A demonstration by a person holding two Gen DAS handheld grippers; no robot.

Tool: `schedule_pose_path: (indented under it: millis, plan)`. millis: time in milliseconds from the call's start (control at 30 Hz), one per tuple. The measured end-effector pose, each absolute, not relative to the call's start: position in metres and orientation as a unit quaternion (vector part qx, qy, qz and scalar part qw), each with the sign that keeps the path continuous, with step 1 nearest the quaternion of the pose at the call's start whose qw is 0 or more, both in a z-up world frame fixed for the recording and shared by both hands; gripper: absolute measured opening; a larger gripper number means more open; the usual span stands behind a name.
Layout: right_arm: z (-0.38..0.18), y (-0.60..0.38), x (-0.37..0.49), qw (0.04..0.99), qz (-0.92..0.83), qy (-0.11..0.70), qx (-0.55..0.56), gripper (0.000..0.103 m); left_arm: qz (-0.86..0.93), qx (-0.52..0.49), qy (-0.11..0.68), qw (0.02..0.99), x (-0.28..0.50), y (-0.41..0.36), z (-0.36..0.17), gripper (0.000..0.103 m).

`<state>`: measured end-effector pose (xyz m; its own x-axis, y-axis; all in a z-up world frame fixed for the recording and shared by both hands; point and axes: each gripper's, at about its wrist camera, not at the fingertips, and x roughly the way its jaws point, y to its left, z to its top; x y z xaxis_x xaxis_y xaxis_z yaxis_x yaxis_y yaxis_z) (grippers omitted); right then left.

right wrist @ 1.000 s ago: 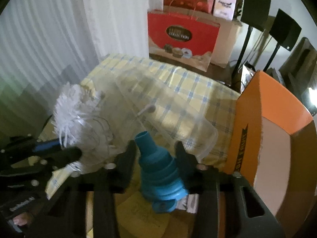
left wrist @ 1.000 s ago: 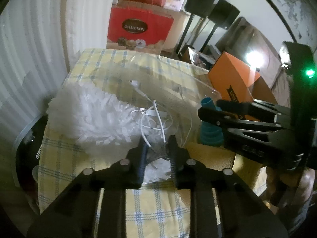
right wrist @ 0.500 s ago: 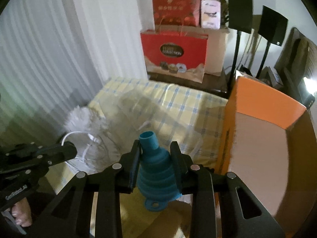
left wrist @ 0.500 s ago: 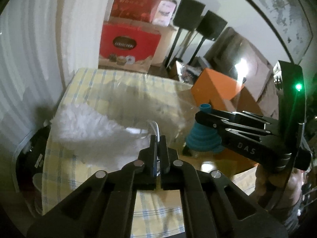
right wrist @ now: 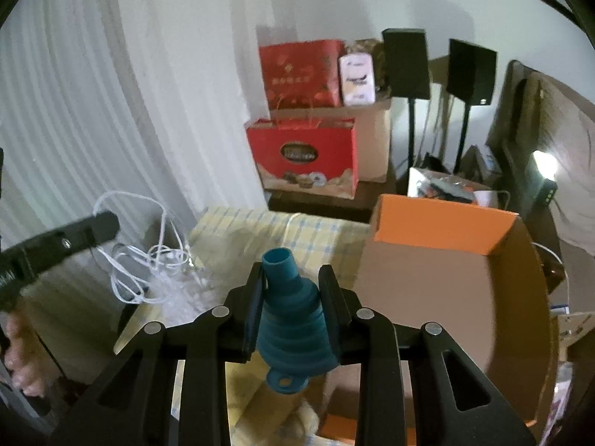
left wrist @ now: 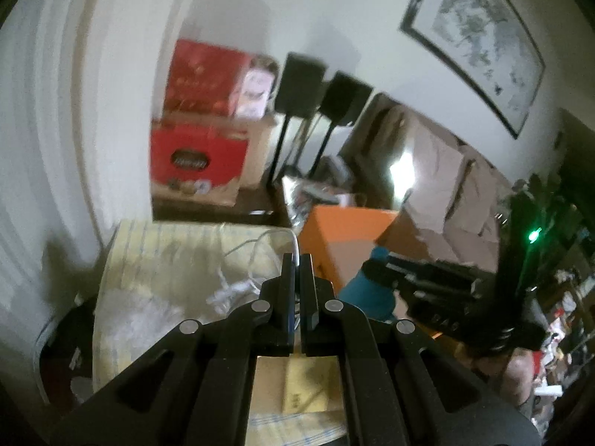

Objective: Organize objects
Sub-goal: 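Carry the funnel into the box with the right tool while the left carries the cable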

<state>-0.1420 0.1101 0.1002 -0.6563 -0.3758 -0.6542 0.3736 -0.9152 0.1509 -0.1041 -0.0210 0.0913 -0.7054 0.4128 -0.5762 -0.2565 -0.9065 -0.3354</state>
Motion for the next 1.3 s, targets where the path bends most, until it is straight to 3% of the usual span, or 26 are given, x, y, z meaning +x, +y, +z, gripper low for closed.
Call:
schedule_pose_path:
  millis: [333,567,600,833,1300]
  plan:
    - [0.128,0.168,-0.117,0.165,-0.928,-0.026,0.333,0.028,0.924,-0.293,-0.091,0.230,-0.099,0.037,0.152,0.002]
    - [0.127,0.213,-0.109,0.123,-0.934,-0.045,0.332,0.026,0.913,-0.296,-0.093,0.264,-0.108,0.086,0.161,0.002]
    - [0.125,0.219,-0.108,0.118,-0.934,-0.047,0.333,0.017,0.912,-0.299,-0.092,0.267,-0.109,0.093,0.160,0.002]
    - [0.106,0.252,-0.112,0.088,-0.932,-0.059,0.347,0.011,0.901,-0.318,-0.077,0.286,-0.117,0.143,0.144,0.002]
    - [0.075,0.269,-0.115,0.072,-0.921,-0.065,0.378,0.013,0.874,-0.414,-0.018,0.252,-0.144,0.192,0.055,0.002]
